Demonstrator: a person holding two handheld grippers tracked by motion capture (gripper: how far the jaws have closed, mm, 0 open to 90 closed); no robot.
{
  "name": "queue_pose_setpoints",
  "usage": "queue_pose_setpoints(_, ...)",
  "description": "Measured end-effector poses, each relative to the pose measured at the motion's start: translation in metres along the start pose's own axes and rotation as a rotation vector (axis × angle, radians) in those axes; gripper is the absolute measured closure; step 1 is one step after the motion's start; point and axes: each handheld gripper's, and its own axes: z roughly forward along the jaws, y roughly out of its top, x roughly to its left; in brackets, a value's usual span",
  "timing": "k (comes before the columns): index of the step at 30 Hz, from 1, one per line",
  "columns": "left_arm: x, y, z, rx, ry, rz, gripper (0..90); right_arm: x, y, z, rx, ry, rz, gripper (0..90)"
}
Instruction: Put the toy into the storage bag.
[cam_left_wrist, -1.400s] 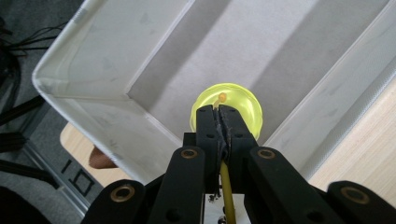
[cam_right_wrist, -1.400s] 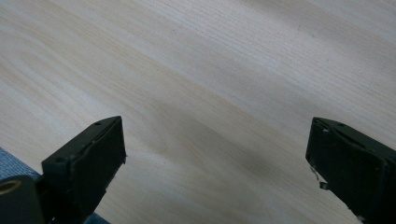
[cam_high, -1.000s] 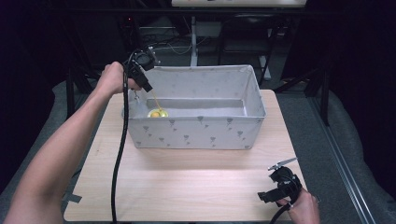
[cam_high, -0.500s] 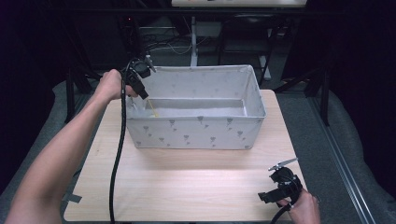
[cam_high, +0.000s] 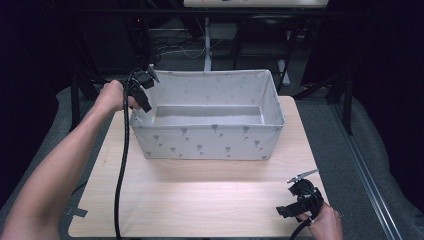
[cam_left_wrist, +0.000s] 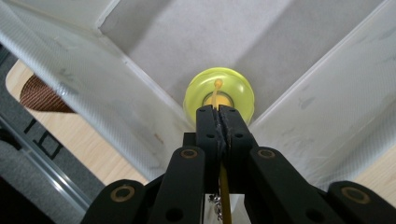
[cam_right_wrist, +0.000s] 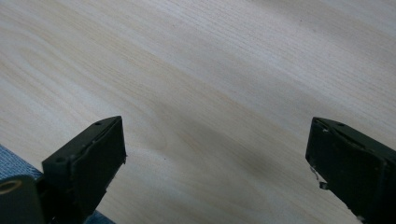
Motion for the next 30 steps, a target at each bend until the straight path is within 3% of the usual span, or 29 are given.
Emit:
queue_pose_setpoints(8,0.0,-0.002,0.003,-0.008,-0.011,-0.005,87.0,0.0,0.0,0.0,0.012,-0.011,-0.006,4.5)
queue_pose_setpoints(11,-0.002,0.0,0.003,-0.017,-0.011,-0.008,81.6,0.0,0.0,-0.001,0.012,-0.01,-0.001,4.5)
queue_pose_setpoints(16,-0.004,0.0,0.0,-0.055,0.01,-0.043,50.7,0.0,0.0,0.0,0.003,0.003,0.004,4.5)
queue_pose_setpoints(21,-0.007,-0.002,-0.012,-0.105,0.016,-0.057,28.4,0.0,0.0,-0.001,0.008,-0.012,-0.005,4.5)
queue_pose_setpoints(25,-0.01,-0.007,-0.025,-0.143,0.017,-0.058,15.2,0.0,0.0,-0.001,0.007,-0.013,-0.004,4.5)
queue_pose_setpoints(30,-0.013,-0.016,-0.041,-0.181,0.032,-0.062,5.9,0.0,0.0,-0.001,0.009,-0.013,-0.008,4.5)
